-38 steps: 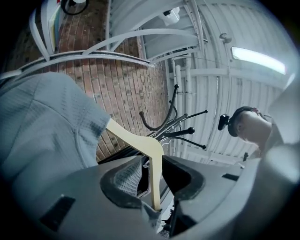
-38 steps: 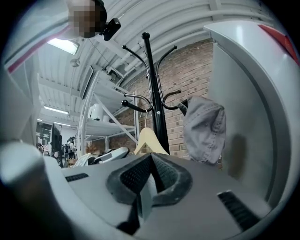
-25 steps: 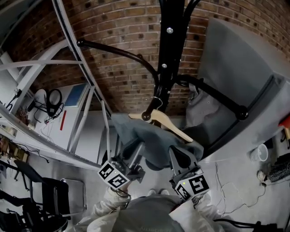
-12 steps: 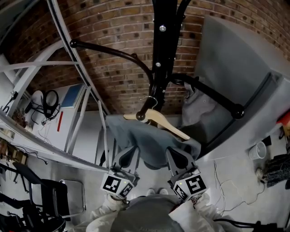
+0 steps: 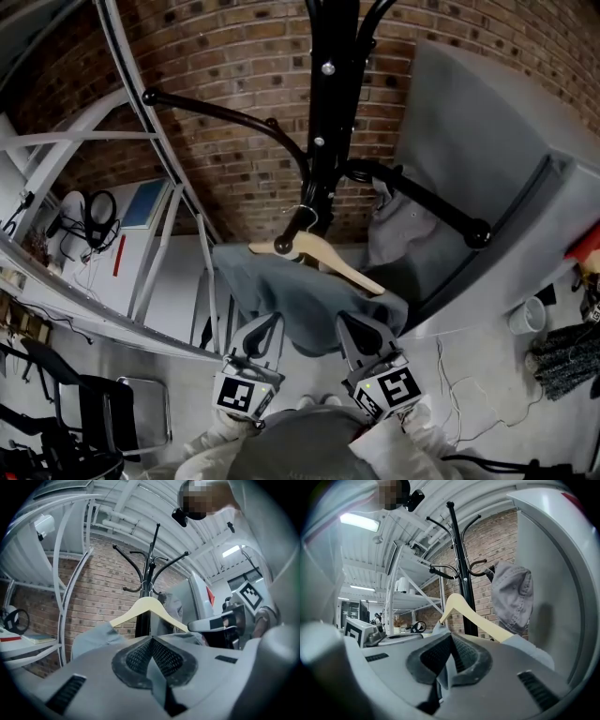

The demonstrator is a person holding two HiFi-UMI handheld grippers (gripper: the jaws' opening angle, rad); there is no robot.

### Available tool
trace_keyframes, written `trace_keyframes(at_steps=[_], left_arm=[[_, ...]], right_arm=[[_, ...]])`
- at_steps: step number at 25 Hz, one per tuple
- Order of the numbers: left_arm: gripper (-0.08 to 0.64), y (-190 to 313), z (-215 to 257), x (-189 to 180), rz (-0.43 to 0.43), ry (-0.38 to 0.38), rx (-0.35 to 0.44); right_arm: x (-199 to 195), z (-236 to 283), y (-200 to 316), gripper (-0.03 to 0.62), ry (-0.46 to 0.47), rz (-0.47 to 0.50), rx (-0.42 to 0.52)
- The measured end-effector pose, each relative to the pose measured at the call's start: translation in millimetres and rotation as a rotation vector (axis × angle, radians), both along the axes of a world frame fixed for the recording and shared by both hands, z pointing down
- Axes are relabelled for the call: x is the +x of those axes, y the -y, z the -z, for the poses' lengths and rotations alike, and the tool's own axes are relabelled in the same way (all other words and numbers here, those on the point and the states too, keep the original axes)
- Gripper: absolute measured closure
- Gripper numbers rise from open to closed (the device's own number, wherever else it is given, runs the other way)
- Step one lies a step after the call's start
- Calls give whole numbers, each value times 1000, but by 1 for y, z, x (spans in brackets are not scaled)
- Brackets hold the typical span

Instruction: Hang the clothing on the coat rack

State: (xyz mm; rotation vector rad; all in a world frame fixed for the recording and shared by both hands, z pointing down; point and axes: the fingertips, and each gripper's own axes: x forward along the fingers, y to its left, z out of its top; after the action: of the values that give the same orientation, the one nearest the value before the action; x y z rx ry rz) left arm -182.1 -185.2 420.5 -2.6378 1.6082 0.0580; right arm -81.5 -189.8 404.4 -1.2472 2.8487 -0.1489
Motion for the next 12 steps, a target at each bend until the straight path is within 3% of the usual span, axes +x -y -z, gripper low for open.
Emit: trace_keyframes(at_steps=[12], left_arm=[[552, 4, -3, 9, -25, 7, -11]], right_arm=[[-2, -1, 1, 569, 5, 8, 1]])
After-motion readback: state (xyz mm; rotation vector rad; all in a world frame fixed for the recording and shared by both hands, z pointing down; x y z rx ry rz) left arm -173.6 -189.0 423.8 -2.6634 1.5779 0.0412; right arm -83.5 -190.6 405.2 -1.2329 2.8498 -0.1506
